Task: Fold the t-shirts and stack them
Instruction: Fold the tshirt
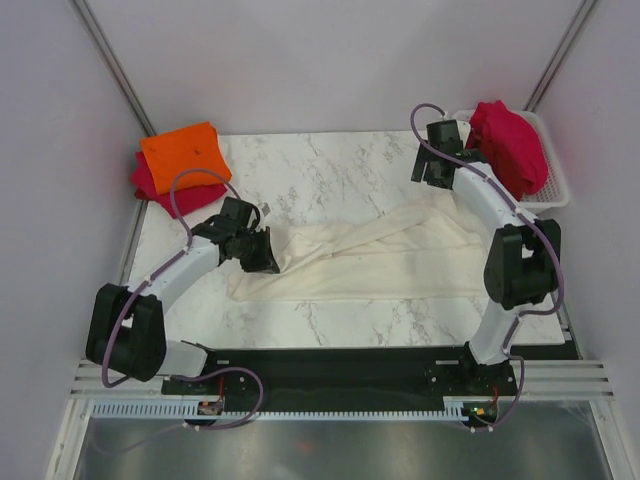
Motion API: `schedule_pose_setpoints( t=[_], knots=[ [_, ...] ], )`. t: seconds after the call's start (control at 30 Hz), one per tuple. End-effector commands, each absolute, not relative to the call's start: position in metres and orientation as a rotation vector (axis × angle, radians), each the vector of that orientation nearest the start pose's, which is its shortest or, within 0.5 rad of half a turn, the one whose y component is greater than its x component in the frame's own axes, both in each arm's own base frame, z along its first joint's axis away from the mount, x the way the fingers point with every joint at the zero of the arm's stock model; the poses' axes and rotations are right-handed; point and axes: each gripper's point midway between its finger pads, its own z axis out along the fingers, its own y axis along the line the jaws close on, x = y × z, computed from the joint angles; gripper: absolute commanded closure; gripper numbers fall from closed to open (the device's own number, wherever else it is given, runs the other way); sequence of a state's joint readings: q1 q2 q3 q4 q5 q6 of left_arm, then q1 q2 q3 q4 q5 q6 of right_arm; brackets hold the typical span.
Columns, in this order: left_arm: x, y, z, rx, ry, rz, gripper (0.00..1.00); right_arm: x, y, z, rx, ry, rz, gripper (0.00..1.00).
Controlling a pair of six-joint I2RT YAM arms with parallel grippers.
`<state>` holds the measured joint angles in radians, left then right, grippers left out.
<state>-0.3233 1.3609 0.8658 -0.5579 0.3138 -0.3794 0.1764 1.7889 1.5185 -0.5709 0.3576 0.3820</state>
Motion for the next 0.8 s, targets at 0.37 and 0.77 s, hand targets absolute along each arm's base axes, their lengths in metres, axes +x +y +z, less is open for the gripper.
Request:
schedule_pose_setpoints(
  t=[0.37,0.77],
  knots=[
    [0.251,-0.159,0.067,0.099,2.762,-0.583,0.98,0.527,0.004,0.098,0.404,2.367,-0.512,0.20],
    [0.249,-0.160,0.060,0.096,2.798,-0.577,0.98,0.519,-0.023,0.035,0.461,2.472,-0.595,0.28]
  ],
)
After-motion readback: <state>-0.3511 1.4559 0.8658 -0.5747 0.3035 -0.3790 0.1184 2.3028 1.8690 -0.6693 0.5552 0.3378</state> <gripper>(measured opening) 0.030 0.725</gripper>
